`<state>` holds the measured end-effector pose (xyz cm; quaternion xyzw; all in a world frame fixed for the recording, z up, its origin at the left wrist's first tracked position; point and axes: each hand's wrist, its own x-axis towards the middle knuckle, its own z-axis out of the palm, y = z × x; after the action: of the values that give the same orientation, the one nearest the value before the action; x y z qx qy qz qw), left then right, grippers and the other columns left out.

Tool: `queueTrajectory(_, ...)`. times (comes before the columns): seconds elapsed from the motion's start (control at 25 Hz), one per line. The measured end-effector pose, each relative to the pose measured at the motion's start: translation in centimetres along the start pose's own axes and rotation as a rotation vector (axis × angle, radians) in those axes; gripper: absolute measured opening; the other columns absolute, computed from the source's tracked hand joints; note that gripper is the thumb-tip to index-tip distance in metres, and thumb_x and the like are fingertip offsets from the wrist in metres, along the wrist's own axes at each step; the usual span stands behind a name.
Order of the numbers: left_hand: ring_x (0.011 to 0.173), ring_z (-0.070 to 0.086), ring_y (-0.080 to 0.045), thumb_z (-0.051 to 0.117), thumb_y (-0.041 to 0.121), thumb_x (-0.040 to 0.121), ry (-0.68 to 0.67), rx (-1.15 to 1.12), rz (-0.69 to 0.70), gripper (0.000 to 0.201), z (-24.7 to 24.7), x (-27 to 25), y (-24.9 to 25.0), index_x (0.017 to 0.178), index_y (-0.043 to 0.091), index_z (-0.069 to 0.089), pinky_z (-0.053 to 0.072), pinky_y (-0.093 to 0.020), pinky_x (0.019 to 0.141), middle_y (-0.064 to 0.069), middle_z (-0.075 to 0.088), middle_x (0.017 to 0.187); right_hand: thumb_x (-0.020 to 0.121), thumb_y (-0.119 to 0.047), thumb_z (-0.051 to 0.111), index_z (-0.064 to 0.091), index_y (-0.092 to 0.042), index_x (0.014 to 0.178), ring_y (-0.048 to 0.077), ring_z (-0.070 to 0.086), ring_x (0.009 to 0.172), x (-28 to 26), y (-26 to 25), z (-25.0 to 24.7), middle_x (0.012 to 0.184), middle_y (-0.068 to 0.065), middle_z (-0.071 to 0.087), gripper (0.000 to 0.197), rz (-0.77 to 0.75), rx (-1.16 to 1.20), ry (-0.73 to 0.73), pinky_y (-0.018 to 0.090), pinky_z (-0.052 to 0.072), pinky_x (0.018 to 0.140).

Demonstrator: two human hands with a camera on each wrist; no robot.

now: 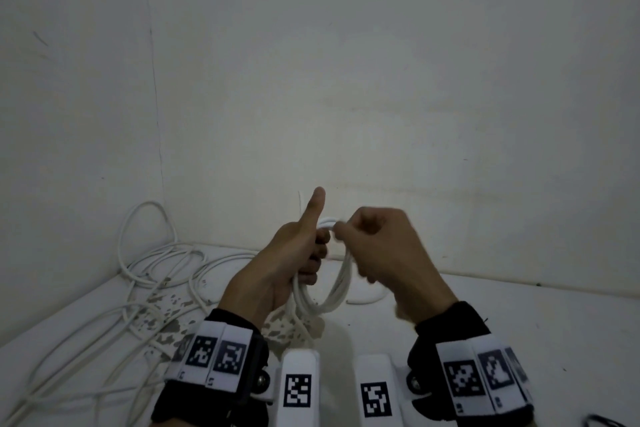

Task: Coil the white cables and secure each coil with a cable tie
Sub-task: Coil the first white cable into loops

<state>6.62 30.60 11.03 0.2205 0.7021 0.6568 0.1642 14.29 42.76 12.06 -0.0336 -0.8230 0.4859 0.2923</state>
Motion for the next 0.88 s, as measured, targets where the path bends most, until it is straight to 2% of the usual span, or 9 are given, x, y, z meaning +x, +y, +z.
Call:
queueTrajectory(0.08,0.047,0.016,-0.012,0.037,0.087,0.076,-0.078,-0.017,-0.035,0.068,-0.6,-0.2,0.1,0.064,0.021,0.041,0.016,-0.025,0.046,0.004,0.023,0.057,0.088,-0.028,0.064,0.069,-0.026,0.083,0.003,0.058,0.067,0.4,0.2,-0.4,0.074,-0.012,0.066,0.007,-0.079,-0.009,0.114,0.028,0.049,0.067)
queueTrajectory(0.16,0.045,0.014,-0.011,0.033,0.088,0.077,-0.162,-0.005,-0.07,0.071,-0.5,-0.3,0.2,0.058,0.021,0.044,0.013,-0.025,0.045,0.004,0.022,0.056,0.099,-0.029,0.053,0.061,-0.037,0.122,-0.001,0.055,0.105,0.4,0.4,-0.4,0.112,-0.017,0.061,0.026,-0.112,-0.117,-0.039,0.024,0.044,0.09)
queueTrajectory(0.24,0.043,0.015,-0.01,0.03,0.084,0.082,-0.194,0.031,-0.087,0.073,0.1,-0.4,0.1,0.051,0.02,0.048,0.013,-0.024,0.044,0.004,0.024,0.053,0.103,-0.028,0.046,0.052,-0.037,0.136,0.004,0.048,0.12,0.4,0.9,-0.2,0.126,-0.015,0.051,0.034,-0.082,-0.169,-0.196,0.014,0.037,0.095)
queueTrajectory(0.28,0.043,0.015,-0.01,0.03,0.082,0.084,-0.2,0.039,-0.092,0.073,0.2,-0.4,0.0,0.05,0.02,0.048,0.013,-0.024,0.044,0.003,0.024,0.052,0.103,-0.027,0.046,0.056,-0.036,0.131,0.006,0.049,0.119,0.5,1.2,-0.1,0.125,-0.012,0.052,0.03,-0.099,-0.195,-0.212,0.011,0.037,0.09)
queueTrajectory(0.4,0.043,0.016,-0.011,0.033,0.079,0.087,-0.183,0.053,-0.12,0.07,0.2,-0.2,-0.2,0.057,0.018,0.05,0.013,-0.024,0.045,0.004,0.024,0.053,0.1,-0.028,0.052,0.065,-0.035,0.104,0.011,0.045,0.112,0.7,1.7,-0.9,0.113,-0.004,0.057,0.015,-0.152,-0.362,-0.122,0.024,0.033,0.086)
queueTrajectory(0.48,0.044,0.018,-0.011,0.039,0.076,0.087,-0.128,0.075,-0.122,0.065,0.0,0.0,-0.3,0.06,0.018,0.05,0.015,-0.024,0.046,0.004,0.025,0.053,0.099,-0.027,0.055,0.066,-0.034,0.098,0.007,0.053,0.097,0.7,1.6,-1.6,0.103,-0.007,0.063,0.012,-0.153,-0.373,-0.136,0.023,0.037,0.079)
queueTrajectory(0.6,0.044,0.02,-0.011,0.046,0.073,0.086,-0.056,0.108,-0.11,0.06,0.3,0.1,-0.3,0.061,0.019,0.048,0.018,-0.023,0.044,0.004,0.026,0.053,0.096,-0.024,0.061,0.072,-0.03,0.097,-0.003,0.055,0.075,0.8,1.3,-2.0,0.091,-0.012,0.069,0.012,-0.178,-0.39,-0.071,0.012,0.037,0.065)
queueTrajectory(0.76,0.043,0.021,-0.011,0.047,0.075,0.085,-0.003,0.153,-0.085,0.059,0.2,0.1,-0.3,0.065,0.019,0.045,0.021,-0.023,0.042,0.006,0.026,0.052,0.095,-0.018,0.062,0.076,-0.024,0.101,-0.008,0.053,0.068,0.8,0.9,-2.0,0.094,-0.013,0.071,0.016,-0.198,-0.431,-0.06,0.006,0.039,0.061)
queueTrajectory(0.88,0.044,0.02,-0.011,0.045,0.077,0.083,-0.019,0.161,-0.085,0.061,-0.3,0.0,-0.3,0.063,0.02,0.044,0.021,-0.023,0.043,0.006,0.025,0.052,0.093,-0.016,0.065,0.076,-0.024,0.107,-0.004,0.06,0.076,0.8,1.2,-2.0,0.099,-0.012,0.072,0.02,-0.188,-0.465,-0.09,0.009,0.045,0.07)
